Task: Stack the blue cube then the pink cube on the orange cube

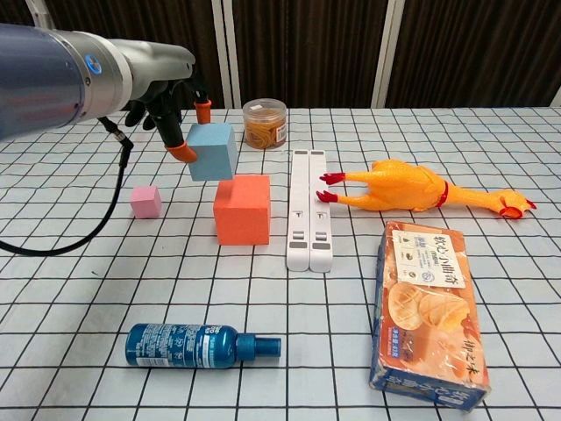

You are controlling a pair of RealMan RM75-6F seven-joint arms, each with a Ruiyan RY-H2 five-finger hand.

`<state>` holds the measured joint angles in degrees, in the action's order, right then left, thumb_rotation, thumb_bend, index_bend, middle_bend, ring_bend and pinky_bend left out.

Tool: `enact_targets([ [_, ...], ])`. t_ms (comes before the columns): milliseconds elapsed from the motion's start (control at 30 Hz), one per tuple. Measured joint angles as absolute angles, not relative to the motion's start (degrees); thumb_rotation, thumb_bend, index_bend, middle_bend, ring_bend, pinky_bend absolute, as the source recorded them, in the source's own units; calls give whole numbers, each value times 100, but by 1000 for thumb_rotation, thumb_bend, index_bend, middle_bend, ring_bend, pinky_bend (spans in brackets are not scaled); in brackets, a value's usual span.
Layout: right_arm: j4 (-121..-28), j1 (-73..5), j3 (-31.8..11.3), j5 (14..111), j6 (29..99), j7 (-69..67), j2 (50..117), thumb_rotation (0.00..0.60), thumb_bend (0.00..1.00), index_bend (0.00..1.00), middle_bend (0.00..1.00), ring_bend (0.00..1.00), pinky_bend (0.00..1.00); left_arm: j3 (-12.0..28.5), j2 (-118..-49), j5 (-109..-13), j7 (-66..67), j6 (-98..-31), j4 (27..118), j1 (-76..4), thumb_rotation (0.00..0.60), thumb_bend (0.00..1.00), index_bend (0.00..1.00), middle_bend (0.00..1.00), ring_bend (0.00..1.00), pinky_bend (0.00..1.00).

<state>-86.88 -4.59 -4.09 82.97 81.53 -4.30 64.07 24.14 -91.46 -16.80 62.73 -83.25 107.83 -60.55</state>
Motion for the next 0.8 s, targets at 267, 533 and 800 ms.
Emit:
enact_targets([
  [267,-8682,-466,-410,8291,8138,-436,6412,600,41,86,46,149,249,2391,-9247,-1576,6334,-8323,10667,-6212,600,362,441,929,737,733],
  [533,-8648,-470,-423,8257,8116,-474,6417,600,40,87,46,149,249,2353,-9457,-1520,6359,-8334,10413,-6371,600,363,441,929,737,733],
  [800,-8637,-469,-420,8264,8113,-510,6410,600,40,87,46,149,249,2366,-9689,-1518,6355,-8550,10220,-6470,600,362,442,929,737,733],
])
